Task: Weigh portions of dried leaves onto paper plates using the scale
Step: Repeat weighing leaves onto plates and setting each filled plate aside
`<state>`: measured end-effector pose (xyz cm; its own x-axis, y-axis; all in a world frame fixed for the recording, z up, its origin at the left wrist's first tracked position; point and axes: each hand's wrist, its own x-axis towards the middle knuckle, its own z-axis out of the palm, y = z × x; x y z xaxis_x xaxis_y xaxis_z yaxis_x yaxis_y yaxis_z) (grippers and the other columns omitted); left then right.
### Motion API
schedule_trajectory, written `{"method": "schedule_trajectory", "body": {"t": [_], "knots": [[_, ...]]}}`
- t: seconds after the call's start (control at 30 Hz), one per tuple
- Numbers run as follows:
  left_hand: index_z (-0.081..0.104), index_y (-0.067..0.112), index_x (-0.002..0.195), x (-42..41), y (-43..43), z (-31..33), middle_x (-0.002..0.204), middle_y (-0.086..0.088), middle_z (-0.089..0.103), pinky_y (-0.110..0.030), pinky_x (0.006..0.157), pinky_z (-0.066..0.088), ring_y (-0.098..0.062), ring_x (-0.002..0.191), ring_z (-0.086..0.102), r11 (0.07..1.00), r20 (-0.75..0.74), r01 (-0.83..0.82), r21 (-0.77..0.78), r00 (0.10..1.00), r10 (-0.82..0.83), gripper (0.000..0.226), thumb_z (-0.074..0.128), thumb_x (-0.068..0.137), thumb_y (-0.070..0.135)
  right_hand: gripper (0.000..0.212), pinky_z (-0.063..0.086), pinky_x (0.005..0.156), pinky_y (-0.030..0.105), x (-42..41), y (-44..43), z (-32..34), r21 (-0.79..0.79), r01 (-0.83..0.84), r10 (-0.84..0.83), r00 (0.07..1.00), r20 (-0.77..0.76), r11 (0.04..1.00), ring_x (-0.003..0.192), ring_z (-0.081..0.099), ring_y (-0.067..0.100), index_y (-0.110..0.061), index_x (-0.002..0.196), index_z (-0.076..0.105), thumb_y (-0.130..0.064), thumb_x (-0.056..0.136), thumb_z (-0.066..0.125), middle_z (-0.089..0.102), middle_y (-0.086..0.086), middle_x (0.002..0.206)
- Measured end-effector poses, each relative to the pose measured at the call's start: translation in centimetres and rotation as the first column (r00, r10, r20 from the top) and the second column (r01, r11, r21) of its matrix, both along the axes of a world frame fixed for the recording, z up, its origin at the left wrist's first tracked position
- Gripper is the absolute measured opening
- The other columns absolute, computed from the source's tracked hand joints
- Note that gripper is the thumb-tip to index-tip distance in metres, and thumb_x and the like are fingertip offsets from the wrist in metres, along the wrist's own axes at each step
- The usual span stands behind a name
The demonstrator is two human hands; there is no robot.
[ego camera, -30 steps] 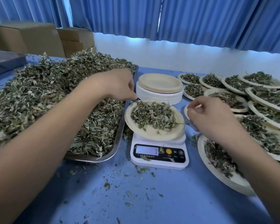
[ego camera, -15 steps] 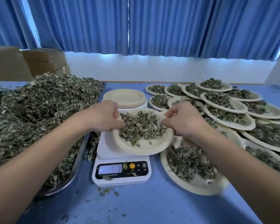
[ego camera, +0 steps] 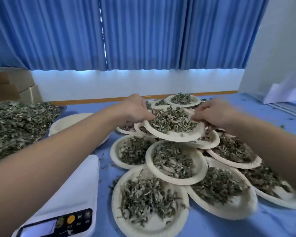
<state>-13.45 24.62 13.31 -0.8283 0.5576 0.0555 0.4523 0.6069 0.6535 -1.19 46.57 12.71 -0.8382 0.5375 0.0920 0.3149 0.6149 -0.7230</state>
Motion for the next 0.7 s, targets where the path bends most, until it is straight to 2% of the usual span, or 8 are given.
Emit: {"method": "schedule_trajectory", "body": {"t": [0.13,0.2,0.3,0.37,0.43,0.5,0.57,0.7], "knots": [[0.07,-0.006,0.093,-2.1,5.0,1.2,0.063,-0.014,0.058,-0.023,0.045,0.031,-0.023,0.058,0.047,0.997,0.069,-0.011,0.079,0.998,0.006,0.024,0.077,0.083,0.014,0.013,0.04,0.039,0.023,-1.5,4.9,1.1,-0.05,0.057,-0.06,0.996,-0.06,0.997,0.038,0.043,0.018,0.0,0.079,0.073,-0.009,0.082,0.083,0.054,0.009,0.049],[0.071,-0.009,0.096,-3.0,7.3,1.6,0.06,-0.014,0.058,-0.022,0.045,0.03,-0.021,0.047,0.043,0.997,0.072,-0.018,0.073,0.997,0.012,0.024,0.074,0.081,0.01,0.013,0.04,0.038,0.022,-2.5,7.1,1.6,-0.044,0.079,-0.082,0.993,-0.087,0.996,0.038,0.043,0.018,0.0,0.079,0.073,-0.007,0.081,0.083,0.055,0.01,0.052],[0.073,-0.008,0.093,-4.4,10.5,1.8,0.056,-0.011,0.057,-0.02,0.039,0.03,-0.017,0.034,0.039,0.999,0.044,-0.026,0.046,0.999,0.024,0.02,0.074,0.081,0.008,0.011,0.037,0.032,0.018,-4.2,9.8,1.8,-0.021,0.124,-0.125,0.988,-0.091,0.992,0.029,0.042,0.012,0.002,0.081,0.074,-0.005,0.08,0.083,0.055,0.008,0.049],[0.074,-0.007,0.094,-5.1,12.2,1.9,0.06,-0.011,0.059,-0.021,0.037,0.03,-0.017,0.039,0.043,1.0,0.023,-0.029,0.011,0.999,0.029,0.02,0.074,0.081,0.008,0.014,0.037,0.032,0.017,-5.1,11.1,1.5,-0.006,0.143,-0.143,0.987,-0.077,0.99,0.03,0.043,0.013,0.005,0.087,0.075,-0.005,0.081,0.082,0.058,0.01,0.053],[0.074,-0.006,0.095,-6.0,13.4,1.9,0.066,-0.011,0.061,-0.022,0.04,0.031,-0.021,0.049,0.045,0.999,0.02,-0.032,-0.009,0.999,0.032,0.02,0.073,0.08,0.007,0.018,0.042,0.039,0.021,-5.9,12.0,1.1,0.012,0.141,-0.14,0.988,-0.065,0.99,0.043,0.048,0.019,0.006,0.093,0.075,-0.007,0.082,0.081,0.061,0.014,0.064],[0.074,-0.004,0.093,-6.8,14.3,2.0,0.067,-0.011,0.06,-0.022,0.042,0.031,-0.02,0.048,0.043,0.999,0.007,-0.039,-0.016,0.999,0.039,0.017,0.073,0.079,0.006,0.02,0.048,0.052,0.029,-6.8,12.4,0.9,0.03,0.134,-0.132,0.989,-0.068,0.99,0.056,0.052,0.024,0.005,0.095,0.076,-0.01,0.084,0.08,0.065,0.016,0.072],[0.072,0.0,0.088,-7.6,14.8,2.2,0.065,-0.01,0.058,-0.022,0.041,0.03,-0.017,0.044,0.038,0.998,-0.011,-0.051,-0.031,0.999,0.05,0.01,0.073,0.08,0.005,0.018,0.051,0.057,0.033,-7.7,12.4,0.9,0.058,0.143,-0.138,0.987,-0.076,0.988,0.055,0.053,0.024,0.003,0.094,0.077,-0.012,0.084,0.081,0.067,0.016,0.074],[0.071,0.001,0.086,-8.5,15.0,1.8,0.061,-0.009,0.054,-0.024,0.041,0.029,-0.016,0.043,0.036,0.995,-0.024,-0.069,-0.065,0.997,0.068,0.008,0.075,0.081,0.005,0.029,0.045,0.049,0.027,-9.1,12.3,0.4,0.082,0.14,-0.137,0.989,-0.049,0.987,0.049,0.049,0.021,0.008,0.103,0.074,-0.013,0.085,0.081,0.062,0.013,0.068]]}}
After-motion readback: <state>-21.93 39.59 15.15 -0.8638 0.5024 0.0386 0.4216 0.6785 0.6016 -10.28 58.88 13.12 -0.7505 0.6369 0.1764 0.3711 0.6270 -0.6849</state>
